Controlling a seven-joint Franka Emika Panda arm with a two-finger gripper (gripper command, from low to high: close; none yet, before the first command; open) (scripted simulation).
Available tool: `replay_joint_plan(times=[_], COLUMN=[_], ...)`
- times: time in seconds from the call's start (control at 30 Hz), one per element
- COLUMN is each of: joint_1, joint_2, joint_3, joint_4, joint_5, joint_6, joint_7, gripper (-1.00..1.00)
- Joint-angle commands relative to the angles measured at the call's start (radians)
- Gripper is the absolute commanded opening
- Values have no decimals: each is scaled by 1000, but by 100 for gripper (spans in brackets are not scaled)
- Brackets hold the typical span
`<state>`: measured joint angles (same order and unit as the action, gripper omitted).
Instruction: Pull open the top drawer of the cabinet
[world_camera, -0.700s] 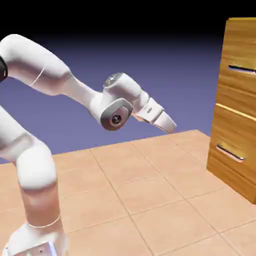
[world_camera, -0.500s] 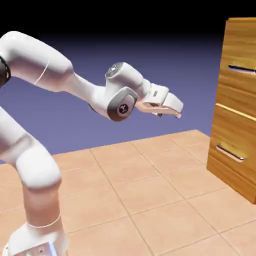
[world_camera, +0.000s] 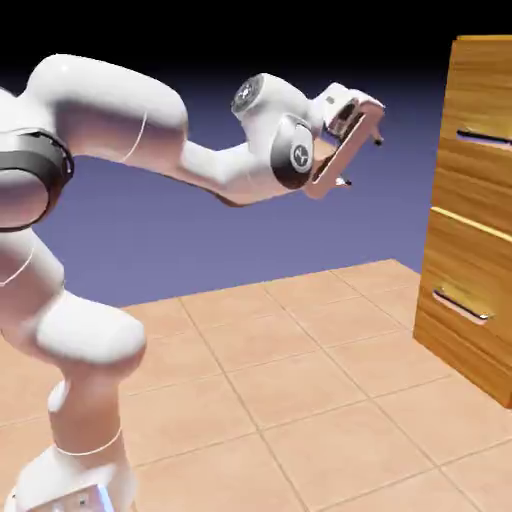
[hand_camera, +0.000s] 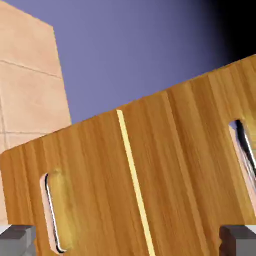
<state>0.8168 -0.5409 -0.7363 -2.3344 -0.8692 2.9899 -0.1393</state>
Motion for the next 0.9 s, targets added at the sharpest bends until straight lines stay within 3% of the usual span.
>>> replay_joint_plan(times=[0.0,0.87], joint_1=[36,979], joint_2=[1,35], joint_3=[-33,-895], joint_4=[21,578], joint_5=[-39,-1057], joint_6=[-2,-57], joint_7=[-40,-1070], gripper=[0,0])
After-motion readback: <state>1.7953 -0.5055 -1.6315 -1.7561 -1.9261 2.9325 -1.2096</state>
